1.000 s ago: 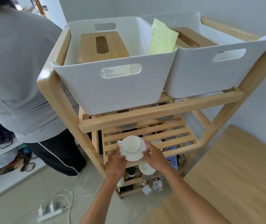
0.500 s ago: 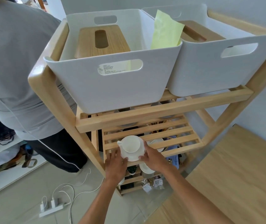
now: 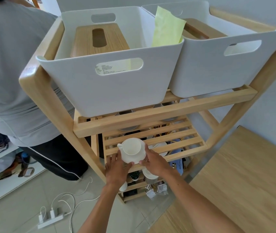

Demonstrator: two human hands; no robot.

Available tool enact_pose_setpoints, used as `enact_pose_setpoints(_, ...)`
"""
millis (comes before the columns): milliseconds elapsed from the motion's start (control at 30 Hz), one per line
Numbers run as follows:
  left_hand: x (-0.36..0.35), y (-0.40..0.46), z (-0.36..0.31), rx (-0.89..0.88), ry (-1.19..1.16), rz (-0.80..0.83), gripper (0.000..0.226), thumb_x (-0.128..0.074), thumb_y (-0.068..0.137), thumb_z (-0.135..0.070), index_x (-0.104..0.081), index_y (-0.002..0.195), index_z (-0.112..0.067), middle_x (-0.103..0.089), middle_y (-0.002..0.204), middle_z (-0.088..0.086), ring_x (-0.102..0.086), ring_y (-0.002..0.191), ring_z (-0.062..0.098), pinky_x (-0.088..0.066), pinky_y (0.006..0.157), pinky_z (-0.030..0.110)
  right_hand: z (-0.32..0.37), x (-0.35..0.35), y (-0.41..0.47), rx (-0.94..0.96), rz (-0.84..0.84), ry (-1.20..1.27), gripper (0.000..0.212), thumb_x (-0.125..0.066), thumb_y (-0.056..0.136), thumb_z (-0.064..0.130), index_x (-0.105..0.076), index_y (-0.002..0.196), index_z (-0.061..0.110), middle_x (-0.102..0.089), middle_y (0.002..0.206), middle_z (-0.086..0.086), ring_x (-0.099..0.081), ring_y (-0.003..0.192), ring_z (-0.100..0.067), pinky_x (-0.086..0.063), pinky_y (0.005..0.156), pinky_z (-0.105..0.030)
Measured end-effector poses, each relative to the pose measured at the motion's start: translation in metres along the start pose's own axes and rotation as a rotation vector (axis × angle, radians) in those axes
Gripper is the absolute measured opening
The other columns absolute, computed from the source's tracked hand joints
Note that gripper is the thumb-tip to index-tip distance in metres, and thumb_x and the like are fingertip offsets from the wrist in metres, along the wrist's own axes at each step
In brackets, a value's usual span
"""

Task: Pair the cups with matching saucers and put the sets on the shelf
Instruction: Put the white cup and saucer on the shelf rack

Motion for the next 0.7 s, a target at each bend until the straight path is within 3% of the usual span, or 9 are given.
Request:
enact_pose_setpoints(167,0.001,-0.01,-0.004,0.012,-0.003,-0.065,0.075,-0.058,0.09,-0.053,-0.029,0.15,-0.017,-0.041,0.147,0.007,-0.03,0.137,0.03,-0.033,0.109,0.046,-0.002,-0.001,-0.013,-0.023,-0.037,0.076,0.079,-0.056,0.101,0.04,-0.008,0.163,0.028,-0.055,0.139,-0.004,-0.053,0.127,-0.023,-0.048,0.101,-0.044)
enact_pose_setpoints(300,-0.001,-0.026,-0.005,0.002,-0.039,-0.08,0.068,-0.056,0.093,-0.047,-0.035,0.147,-0.012,-0.046,0.146,0.013,-0.04,0.132,0.036,-0.034,0.109,0.05,-0.008,0.003,-0.049,-0.058,-0.074,0.201,0.051,-0.046,0.104,0.036,-0.036,0.154,0.037,-0.06,0.132,-0.001,-0.054,0.125,-0.019,-0.048,0.104,-0.042)
enact_pose_setpoints(400,0.0,-0.048,-0.009,-0.04,-0.048,-0.09,0.061,-0.057,0.094,-0.043,-0.044,0.144,-0.011,-0.053,0.141,0.013,-0.044,0.132,0.035,-0.03,0.113,0.05,-0.021,0.01,-0.083,-0.073,-0.116,0.34,0.038,-0.047,0.103,0.038,-0.05,0.14,0.043,-0.063,0.115,0.003,-0.061,0.113,-0.021,-0.054,0.098,-0.046)
enact_pose_setpoints(467,0.005,-0.066,-0.02,-0.096,-0.105,-0.084,0.056,-0.058,0.093,-0.042,-0.048,0.142,-0.015,-0.057,0.137,0.008,-0.047,0.13,0.031,-0.036,0.111,0.049,-0.03,0.018,-0.109,-0.075,-0.177,0.431,0.033,-0.049,0.102,0.041,-0.053,0.134,0.045,-0.065,0.109,0.002,-0.067,0.103,-0.019,-0.058,0.089,-0.04)
enact_pose_setpoints(600,0.011,-0.113,-0.066,-0.263,-0.205,0.018,0.038,-0.057,0.094,-0.044,-0.054,0.127,-0.027,-0.062,0.107,-0.008,-0.06,0.105,0.019,-0.052,0.089,0.04,-0.061,0.036,-0.187,-0.088,-0.362,0.562,0.03,-0.051,0.103,0.038,-0.059,0.132,0.038,-0.068,0.097,0.005,-0.068,0.083,-0.008,-0.053,0.076,-0.026)
enact_pose_setpoints(700,-0.001,-0.158,-0.116,-0.337,-0.249,0.105,0.041,-0.056,0.094,-0.046,-0.057,0.128,-0.023,-0.063,0.113,-0.004,-0.061,0.102,0.014,-0.052,0.089,0.036,-0.099,0.043,-0.259,-0.123,-0.502,0.651,0.027,-0.054,0.102,0.028,-0.065,0.126,0.034,-0.07,0.088,0.001,-0.064,0.065,-0.005,-0.054,0.069,-0.027)
Point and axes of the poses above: each hand's wrist, its own y-axis towards the middle knuckle, its own x-axis out of the back of the hand, z = x × y, the point moved 4 cm from there along y, towards the middle knuckle
